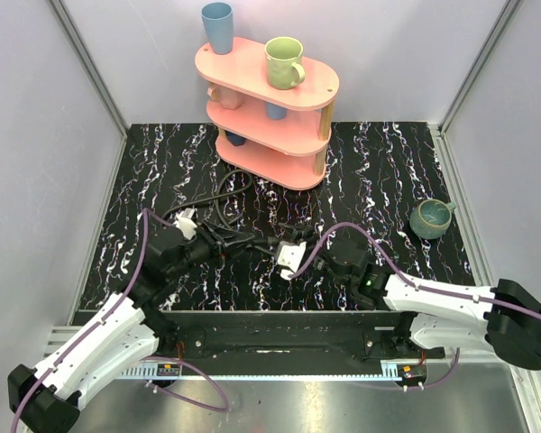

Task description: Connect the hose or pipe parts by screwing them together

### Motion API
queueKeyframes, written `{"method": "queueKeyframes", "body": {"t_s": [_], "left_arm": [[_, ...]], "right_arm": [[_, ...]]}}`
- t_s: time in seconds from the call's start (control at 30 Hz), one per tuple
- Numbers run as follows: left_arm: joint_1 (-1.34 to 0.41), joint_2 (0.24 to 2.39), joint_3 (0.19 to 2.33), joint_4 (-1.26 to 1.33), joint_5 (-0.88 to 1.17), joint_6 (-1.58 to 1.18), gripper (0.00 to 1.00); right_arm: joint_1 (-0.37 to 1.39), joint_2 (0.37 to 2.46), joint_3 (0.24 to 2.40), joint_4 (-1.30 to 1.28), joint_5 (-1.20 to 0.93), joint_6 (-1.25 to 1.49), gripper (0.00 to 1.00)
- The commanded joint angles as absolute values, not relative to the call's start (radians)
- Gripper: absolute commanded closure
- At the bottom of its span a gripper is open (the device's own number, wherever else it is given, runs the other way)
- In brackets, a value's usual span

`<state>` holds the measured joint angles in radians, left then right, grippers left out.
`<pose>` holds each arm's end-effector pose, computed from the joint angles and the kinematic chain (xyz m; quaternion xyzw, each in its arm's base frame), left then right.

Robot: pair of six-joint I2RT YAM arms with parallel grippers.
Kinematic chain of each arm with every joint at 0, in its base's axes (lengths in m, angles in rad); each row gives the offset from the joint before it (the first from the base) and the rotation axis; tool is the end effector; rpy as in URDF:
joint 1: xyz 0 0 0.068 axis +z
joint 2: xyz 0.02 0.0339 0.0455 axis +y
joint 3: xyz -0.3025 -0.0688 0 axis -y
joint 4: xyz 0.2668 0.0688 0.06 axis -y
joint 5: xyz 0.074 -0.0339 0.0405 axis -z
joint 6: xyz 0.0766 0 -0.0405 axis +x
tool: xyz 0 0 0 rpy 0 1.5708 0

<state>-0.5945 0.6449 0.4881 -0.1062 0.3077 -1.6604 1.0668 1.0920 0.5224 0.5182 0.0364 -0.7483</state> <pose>0.1470 -0.1274 0.2747 -0.3182 0.7229 -0.5952 0.1480 0.1415 0.2509 0.2809 -0.5635 0.4562 0.0962 0.6820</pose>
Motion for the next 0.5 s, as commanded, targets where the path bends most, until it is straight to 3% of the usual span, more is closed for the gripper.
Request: {"method": "queueKeyframes", "body": {"t_s": [0.0, 0.17, 0.33, 0.4, 0.47], "left_arm": [[-0.595, 0.606, 0.491, -0.034, 0.282, -1.758, 1.00], [-0.597, 0.604, 0.471, -0.032, 0.302, -1.779, 1.00], [-0.597, 0.588, 0.457, -0.029, 0.291, -1.789, 1.00], [-0.598, 0.595, 0.454, -0.023, 0.305, -1.795, 1.00], [-0.597, 0.594, 0.453, -0.020, 0.301, -1.795, 1.00]], "right_arm": [[1.083, 1.143, 0.537, 0.637, 0.049, -0.790, 0.42], [1.100, 1.172, 0.574, 0.635, 0.014, -0.788, 0.48], [1.111, 1.200, 0.583, 0.653, 0.025, -0.787, 0.73], [1.118, 1.212, 0.592, 0.663, 0.025, -0.775, 0.72], [1.124, 1.226, 0.591, 0.687, 0.034, -0.765, 0.61]]}}
